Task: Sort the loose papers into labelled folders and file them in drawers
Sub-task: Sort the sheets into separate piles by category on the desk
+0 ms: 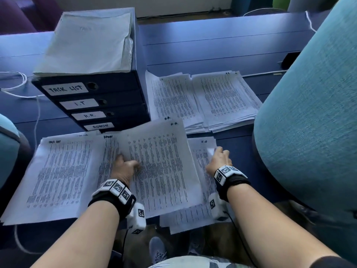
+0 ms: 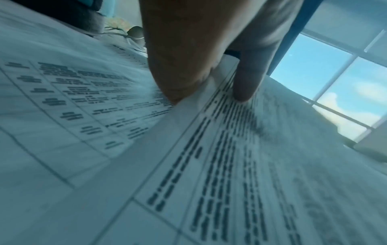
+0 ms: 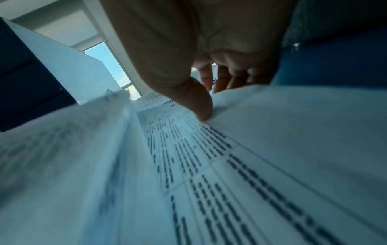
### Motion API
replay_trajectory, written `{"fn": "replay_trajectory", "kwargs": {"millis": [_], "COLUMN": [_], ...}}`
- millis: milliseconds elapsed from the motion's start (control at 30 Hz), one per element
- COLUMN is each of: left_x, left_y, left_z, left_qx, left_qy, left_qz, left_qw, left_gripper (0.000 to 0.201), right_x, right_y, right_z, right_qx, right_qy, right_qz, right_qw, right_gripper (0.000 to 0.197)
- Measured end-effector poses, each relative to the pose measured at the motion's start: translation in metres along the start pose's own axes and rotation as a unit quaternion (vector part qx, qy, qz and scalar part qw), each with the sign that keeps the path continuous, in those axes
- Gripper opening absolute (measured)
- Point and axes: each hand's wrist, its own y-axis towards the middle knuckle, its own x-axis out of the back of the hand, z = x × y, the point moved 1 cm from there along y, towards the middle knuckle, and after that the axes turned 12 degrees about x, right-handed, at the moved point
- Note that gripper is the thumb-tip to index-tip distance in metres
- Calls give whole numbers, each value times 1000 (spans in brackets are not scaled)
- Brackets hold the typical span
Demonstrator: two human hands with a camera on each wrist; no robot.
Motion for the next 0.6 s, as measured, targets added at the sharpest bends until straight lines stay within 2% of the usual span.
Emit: {"fn": "replay_trajectory", "kwargs": {"millis": [100, 133, 167, 200, 233, 300, 367, 500, 600], "left_x": [-3, -5, -6, -6, -5, -4, -5, -9, -13], "left_y": [0, -1, -2, -4, -5, -3, 4, -1, -9], "left_z": [7, 7, 7, 6, 5, 6, 10, 10, 10], "left_qx": [12, 9, 8, 7, 6, 21, 37, 35, 31], "left_qy": [92, 106, 98, 71, 35, -41, -93, -109, -105], "left_qz": [35, 36, 36, 42, 51, 80, 103, 126, 162], "left_qw": [995, 994, 995, 997, 998, 996, 990, 985, 981], "left_gripper": [63, 62, 48, 31, 25, 30, 34, 29, 35], "right_x": [2, 4, 6, 8, 10, 17, 26, 30, 19], "right_y": [-2, -3, -2, -2, -1, -1, -2, -1, -2], "right_z": [-5, -6, -6, -6, -5, -3, -2, 2, 9], "right_qx": [19, 21, 29, 44, 57, 70, 72, 96, 129], "right_qy": [77, 92, 98, 100, 104, 139, 208, 327, 371], "right_qz": [-32, -46, -64, -88, -114, -165, -186, -186, -158], "right_qw": [996, 995, 993, 990, 986, 974, 958, 922, 906], "right_gripper": [72, 71, 64, 52, 40, 27, 27, 18, 15]}}
